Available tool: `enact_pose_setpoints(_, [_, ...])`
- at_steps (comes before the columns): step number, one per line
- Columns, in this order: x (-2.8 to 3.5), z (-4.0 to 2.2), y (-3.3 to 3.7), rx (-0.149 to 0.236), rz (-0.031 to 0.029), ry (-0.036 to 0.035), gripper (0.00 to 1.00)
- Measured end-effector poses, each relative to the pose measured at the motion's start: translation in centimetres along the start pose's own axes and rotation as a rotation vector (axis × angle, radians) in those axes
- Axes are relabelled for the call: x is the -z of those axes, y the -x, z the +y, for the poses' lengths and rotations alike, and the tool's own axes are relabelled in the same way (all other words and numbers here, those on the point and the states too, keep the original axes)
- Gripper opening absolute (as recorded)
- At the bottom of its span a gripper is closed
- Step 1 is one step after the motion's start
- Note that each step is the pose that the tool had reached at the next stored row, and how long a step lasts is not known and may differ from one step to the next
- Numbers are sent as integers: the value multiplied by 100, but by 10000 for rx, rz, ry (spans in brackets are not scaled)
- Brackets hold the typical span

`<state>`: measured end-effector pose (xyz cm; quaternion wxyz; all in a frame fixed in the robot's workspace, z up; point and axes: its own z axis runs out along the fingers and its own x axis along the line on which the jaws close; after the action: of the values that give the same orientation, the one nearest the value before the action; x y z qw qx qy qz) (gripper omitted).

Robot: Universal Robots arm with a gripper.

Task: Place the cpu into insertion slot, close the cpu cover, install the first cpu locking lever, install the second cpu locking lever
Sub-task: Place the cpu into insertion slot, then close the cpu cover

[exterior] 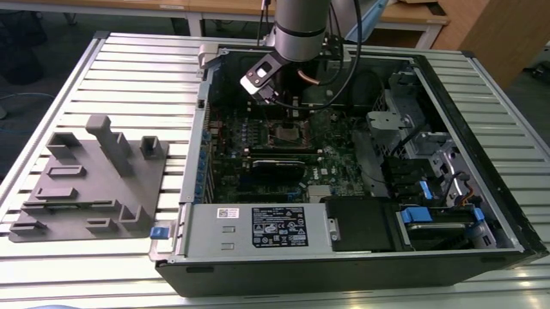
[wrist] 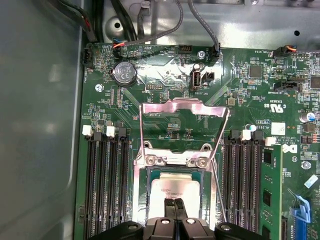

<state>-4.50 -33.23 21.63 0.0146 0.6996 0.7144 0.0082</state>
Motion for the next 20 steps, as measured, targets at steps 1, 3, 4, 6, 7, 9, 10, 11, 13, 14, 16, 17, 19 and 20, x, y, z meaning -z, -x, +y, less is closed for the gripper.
enact_pose_setpoints(1, [1,0,0,0,0,0,11])
enact_pose_setpoints(3, [12,1,0,0,0,0,11])
enact_pose_setpoints(4, [13,0,0,0,0,0,11])
enact_pose_setpoints(6, [14,1,0,0,0,0,11])
enact_pose_setpoints(7, [15,0,0,0,0,0,11])
enact_pose_setpoints(9, [17,1,0,1,-1,-1,11])
enact_pose_setpoints(10, [17,1,0,0,0,0,11])
enact_pose_setpoints(11, [18,1,0,0,-1,0,11])
enact_pose_setpoints(13, [25,0,1,0,-5,-3,11])
enact_pose_setpoints(14, [31,1,1,0,-3,-2,11])
enact_pose_setpoints(16, [56,2,1,1,-2,-1,11])
enact_pose_setpoints(17, [71,2,1,1,-1,-1,11])
enact_pose_setpoints(19, [99,3,1,0,-1,0,11])
enact_pose_setpoints(20, [113,4,1,0,0,0,11])
